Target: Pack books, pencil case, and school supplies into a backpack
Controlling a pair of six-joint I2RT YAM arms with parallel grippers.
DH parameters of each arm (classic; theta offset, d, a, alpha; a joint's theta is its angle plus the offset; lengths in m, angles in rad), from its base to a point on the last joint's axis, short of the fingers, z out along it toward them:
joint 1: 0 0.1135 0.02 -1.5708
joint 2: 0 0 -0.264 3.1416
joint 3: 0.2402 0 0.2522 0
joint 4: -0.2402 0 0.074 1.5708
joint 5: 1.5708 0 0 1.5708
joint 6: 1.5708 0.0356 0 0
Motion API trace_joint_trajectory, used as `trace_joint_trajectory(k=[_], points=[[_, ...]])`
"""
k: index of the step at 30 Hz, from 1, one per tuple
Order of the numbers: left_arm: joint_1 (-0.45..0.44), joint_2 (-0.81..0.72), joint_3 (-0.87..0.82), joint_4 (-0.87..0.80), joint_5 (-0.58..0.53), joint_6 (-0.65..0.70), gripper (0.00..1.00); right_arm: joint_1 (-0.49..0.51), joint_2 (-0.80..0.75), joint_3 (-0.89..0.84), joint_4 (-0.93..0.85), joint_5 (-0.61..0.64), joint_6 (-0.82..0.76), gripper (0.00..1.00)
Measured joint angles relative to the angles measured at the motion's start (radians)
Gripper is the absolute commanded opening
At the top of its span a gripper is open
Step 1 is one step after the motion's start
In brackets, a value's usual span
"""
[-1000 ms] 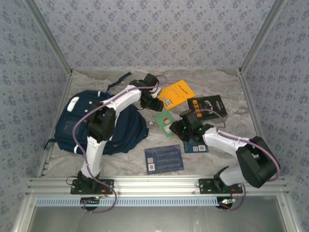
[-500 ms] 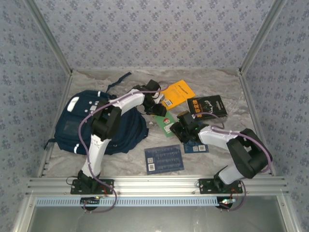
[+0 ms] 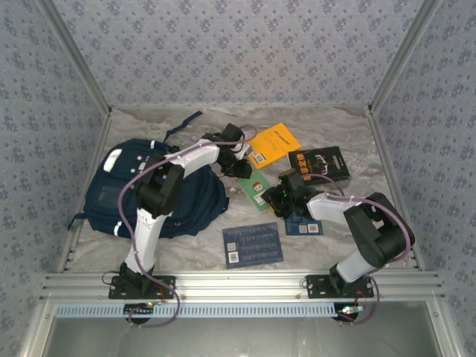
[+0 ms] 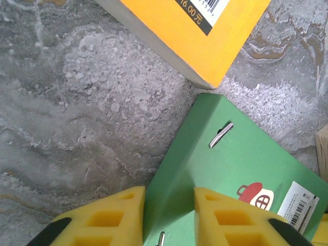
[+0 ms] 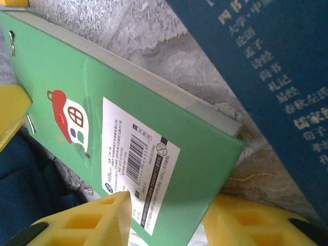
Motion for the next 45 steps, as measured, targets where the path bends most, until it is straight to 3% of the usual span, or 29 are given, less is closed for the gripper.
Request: trace_joint_trajectory(k=[14,21,25,31,38,42,45], points=[[-0.001,-0.029,-0.04,0.015,-0.015,0.006,0.15,0.0,-0.067,0.03,-0.074,0.071,-0.107,0.32],[-0.025,-0.045,-0.058,0.01,-0.018,0.011,0.14,0.0,-0.107,0.072,-0.072,0.079,-0.125,0.4],[-0.041,-0.062,-0.085,0.01,-0.01,0.012,0.14,0.0,-0.123,0.085,-0.061,0.079,-0.129,0.4],[-0.049,-0.076,-0.121,-0.009,-0.005,0.012,0.14,0.0,-0.124,0.105,-0.061,0.076,-0.139,0.2],[-0.003,-0.143,-0.21,-0.012,0.012,-0.03,0.3,0.001,-0.154,0.108,-0.108,0.075,-0.17,0.07],[0.073,-0.299,-0.266,-0.01,0.031,-0.074,0.47,0.001,-0.198,0.122,-0.152,0.074,-0.198,0.05],[0.131,-0.448,-0.304,0.005,0.04,-0.112,0.55,-0.002,-0.243,0.147,-0.192,0.069,-0.224,0.04]])
